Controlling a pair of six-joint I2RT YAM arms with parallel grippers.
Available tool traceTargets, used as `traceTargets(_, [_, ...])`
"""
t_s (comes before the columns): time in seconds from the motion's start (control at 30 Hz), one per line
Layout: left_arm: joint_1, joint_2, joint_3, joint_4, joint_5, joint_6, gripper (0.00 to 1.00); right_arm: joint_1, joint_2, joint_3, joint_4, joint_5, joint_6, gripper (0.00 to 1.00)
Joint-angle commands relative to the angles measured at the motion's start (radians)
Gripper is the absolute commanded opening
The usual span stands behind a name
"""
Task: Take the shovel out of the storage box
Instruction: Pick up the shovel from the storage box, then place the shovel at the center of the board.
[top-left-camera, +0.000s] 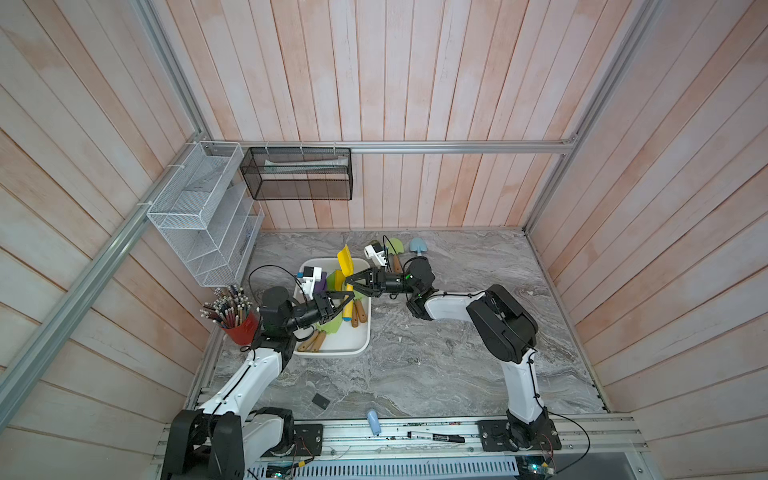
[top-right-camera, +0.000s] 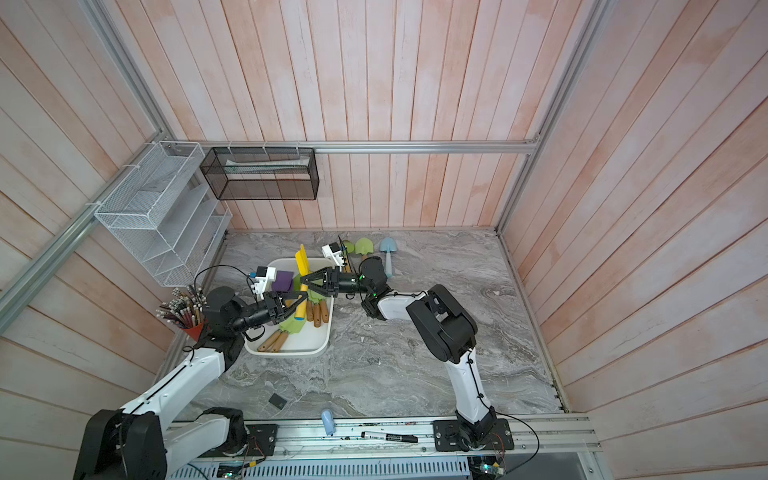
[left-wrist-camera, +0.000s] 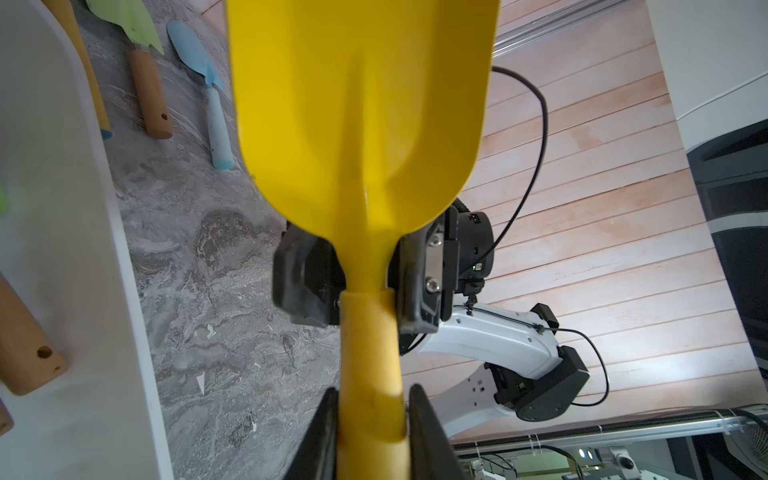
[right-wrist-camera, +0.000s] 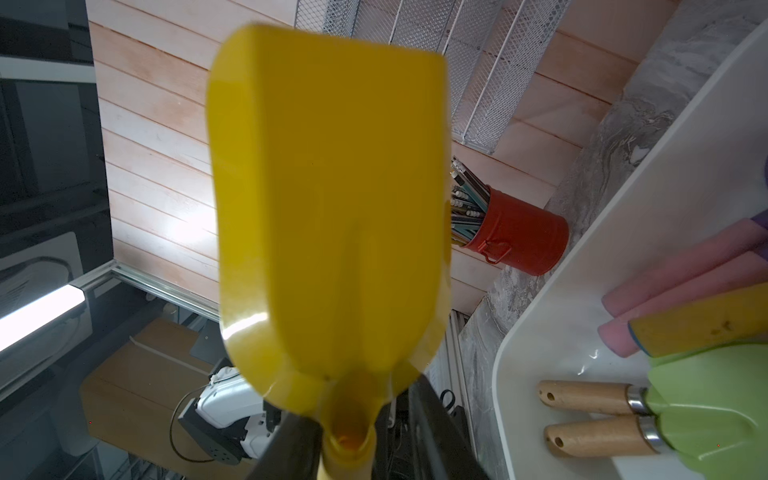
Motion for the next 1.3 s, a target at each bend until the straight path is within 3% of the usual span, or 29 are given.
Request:
traceTargets(0.0, [0.002, 0.025, 0.003, 0.106, 0.022, -0.011, 0.16, -0.002, 0.033, 0.044, 0.134, -0.046, 0.097, 0.30])
traceTargets(0.2, [0.002, 0.071, 0.006, 0.152, 0.016, -0.022, 0.16, -0.028, 0.058, 0.038, 0.211, -0.045, 0.153, 0.17])
traceTargets(0.27, [0.002, 0.087, 0.015, 0.144, 0.019, -0.012, 0.24, -0.035, 0.060, 0.036, 0.225, -0.043, 0.161, 0.15])
traceTargets(0.37, [0.002, 0.107, 0.045, 0.089, 0.021, 0.027, 0.50, -0.051, 0.048, 0.021, 0.216, -0.035, 0.155, 0.14])
traceTargets(0.47, [0.005, 0.104, 0.089, -0.040, 0.008, 0.112, 0.58, -0.080, 0.013, -0.016, 0.171, -0.025, 0.114, 0.14])
traceTargets(0.63, [0.020, 0.074, 0.138, -0.277, -0.063, 0.276, 0.58, -0.153, -0.081, -0.096, 0.013, -0.019, -0.011, 0.15])
traceTargets(0.77, [0.026, 0.067, 0.185, -0.513, -0.189, 0.423, 0.56, -0.222, -0.162, -0.132, -0.213, -0.019, -0.177, 0.15])
traceTargets(0.83, [0.025, 0.068, 0.220, -0.662, -0.326, 0.494, 0.54, -0.259, -0.198, -0.124, -0.375, -0.014, -0.289, 0.15])
traceTargets(0.9, [0.025, 0.077, 0.266, -0.864, -0.570, 0.567, 0.52, -0.292, -0.228, -0.104, -0.546, 0.014, -0.398, 0.15])
traceTargets(0.97, [0.025, 0.073, 0.289, -0.944, -0.698, 0.622, 0.51, -0.324, -0.245, -0.070, -0.711, 0.054, -0.514, 0.15])
traceTargets(1.13, [0.020, 0.019, 0.273, -0.964, -0.789, 0.638, 0.51, -0.391, -0.261, 0.030, -1.093, 0.218, -0.750, 0.15])
traceTargets(1.27, [0.006, 0.020, 0.254, -0.986, -0.832, 0.644, 0.51, -0.413, -0.238, 0.153, -1.357, 0.416, -0.912, 0.15])
